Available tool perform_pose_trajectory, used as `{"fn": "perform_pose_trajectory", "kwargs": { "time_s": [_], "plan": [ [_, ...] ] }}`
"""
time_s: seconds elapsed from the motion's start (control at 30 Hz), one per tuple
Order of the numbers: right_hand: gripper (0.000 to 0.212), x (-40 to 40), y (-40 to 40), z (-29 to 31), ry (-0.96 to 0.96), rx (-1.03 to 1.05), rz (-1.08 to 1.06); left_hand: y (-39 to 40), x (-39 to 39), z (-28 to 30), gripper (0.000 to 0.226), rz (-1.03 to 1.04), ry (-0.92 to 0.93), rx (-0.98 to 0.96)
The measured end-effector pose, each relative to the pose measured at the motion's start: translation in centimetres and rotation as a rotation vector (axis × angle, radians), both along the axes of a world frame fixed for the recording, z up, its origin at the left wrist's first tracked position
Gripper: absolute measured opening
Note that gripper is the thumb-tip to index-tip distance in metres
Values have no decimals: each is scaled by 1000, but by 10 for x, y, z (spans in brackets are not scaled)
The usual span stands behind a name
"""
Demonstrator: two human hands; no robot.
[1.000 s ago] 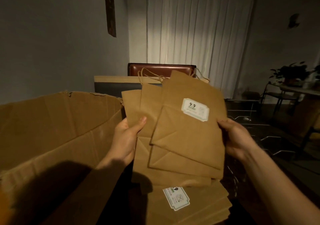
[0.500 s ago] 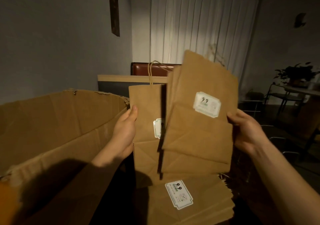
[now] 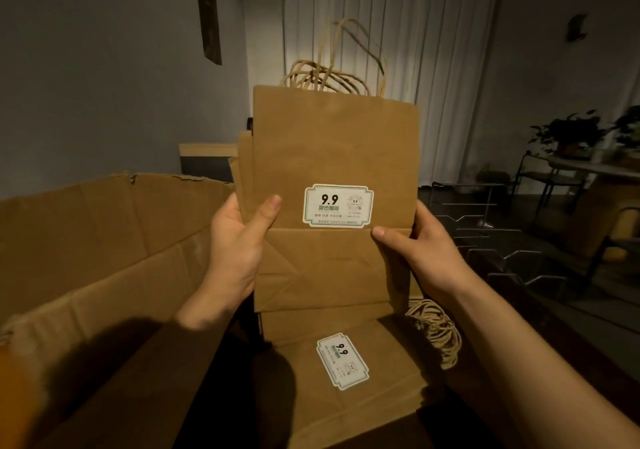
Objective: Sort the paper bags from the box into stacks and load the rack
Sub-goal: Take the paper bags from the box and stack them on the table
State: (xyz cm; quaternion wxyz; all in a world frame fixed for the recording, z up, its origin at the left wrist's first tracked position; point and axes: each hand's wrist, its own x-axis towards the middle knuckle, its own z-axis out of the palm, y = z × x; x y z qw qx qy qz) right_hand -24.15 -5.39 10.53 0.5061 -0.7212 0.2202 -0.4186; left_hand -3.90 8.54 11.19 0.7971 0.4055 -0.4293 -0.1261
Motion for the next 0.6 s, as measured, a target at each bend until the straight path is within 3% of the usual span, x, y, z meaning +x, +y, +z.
{"fn": "perform_pose_trajectory", "kwargs": {
  "time_s": [0.1, 0.2, 0.47, 0.6],
  "plan": [
    [49, 11, -5, 2, -100, -32, -84, -5, 3, 6, 33, 101, -115, 49],
    [48, 26, -15, 5, -106, -68, -108, -15, 15, -4, 52, 122, -189, 247],
    [52, 55, -44, -44, -11, 95, 34, -23, 32, -74, 61, 38, -8, 462],
    [54, 50, -53, -71, 93, 178, 59, -22, 33, -99, 58, 25, -21, 541]
  ]
}}
